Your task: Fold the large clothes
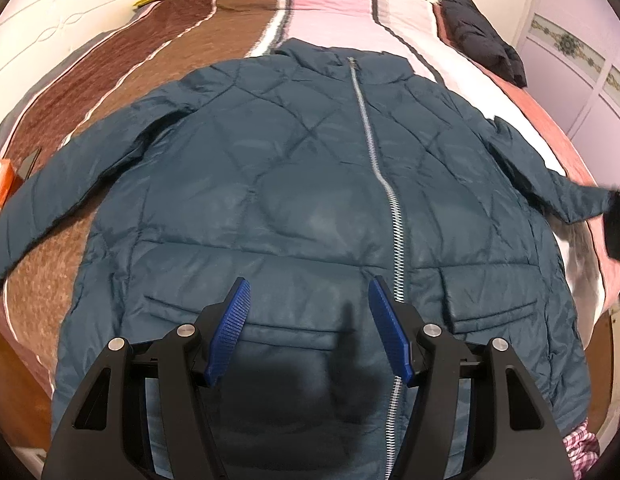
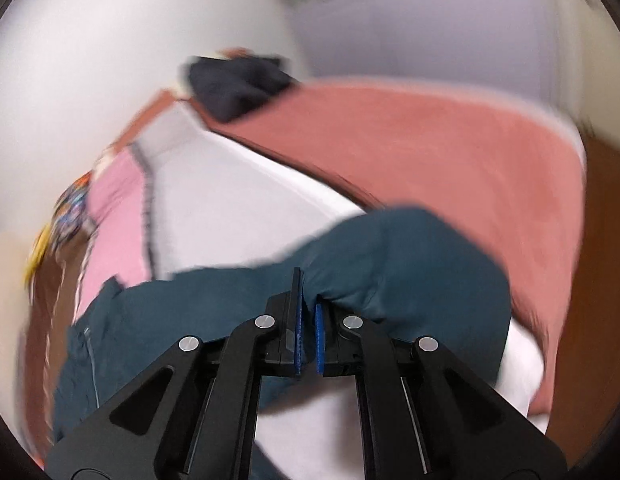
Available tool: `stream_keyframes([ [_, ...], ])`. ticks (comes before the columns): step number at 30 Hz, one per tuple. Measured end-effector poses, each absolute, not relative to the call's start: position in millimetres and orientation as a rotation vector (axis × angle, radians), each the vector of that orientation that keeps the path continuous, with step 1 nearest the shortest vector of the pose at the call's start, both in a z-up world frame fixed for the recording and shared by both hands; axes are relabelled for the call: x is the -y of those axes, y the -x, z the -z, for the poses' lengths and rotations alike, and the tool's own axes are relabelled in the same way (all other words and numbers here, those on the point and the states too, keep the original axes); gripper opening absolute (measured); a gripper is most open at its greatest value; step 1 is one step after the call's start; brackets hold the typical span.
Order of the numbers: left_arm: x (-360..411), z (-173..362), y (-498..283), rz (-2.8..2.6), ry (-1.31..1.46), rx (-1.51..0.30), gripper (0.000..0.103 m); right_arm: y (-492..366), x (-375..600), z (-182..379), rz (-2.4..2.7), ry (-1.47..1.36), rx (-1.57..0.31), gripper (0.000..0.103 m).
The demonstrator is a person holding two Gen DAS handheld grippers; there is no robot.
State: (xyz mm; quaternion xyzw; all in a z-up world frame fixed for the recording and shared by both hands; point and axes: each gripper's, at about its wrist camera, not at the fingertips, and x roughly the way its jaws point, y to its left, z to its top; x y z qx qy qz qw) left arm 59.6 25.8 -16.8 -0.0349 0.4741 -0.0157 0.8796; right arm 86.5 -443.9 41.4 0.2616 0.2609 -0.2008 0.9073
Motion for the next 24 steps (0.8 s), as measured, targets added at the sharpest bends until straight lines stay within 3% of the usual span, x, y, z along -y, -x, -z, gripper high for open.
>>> stream_keyframes([
  [5, -45.6, 13.4, -57.6, 0.01, 0.111, -0.962, 0.061, -117.2, 352.8, -93.1, 0.188, -0.275, -0.439, 0.006],
  [9, -63.2, 9.5, -54.1, -0.019, 0.145, -0.941, 0.061, -139.4, 272.5, -102.2, -0.001, -0.136, -0.425, 0.006],
  [24, -106.7, 17.3, -46.5, -0.067, 0.219, -0.932, 0.061, -217.2, 82.4, 1.9, -0.309, 0.137, -0.723, 0.006],
])
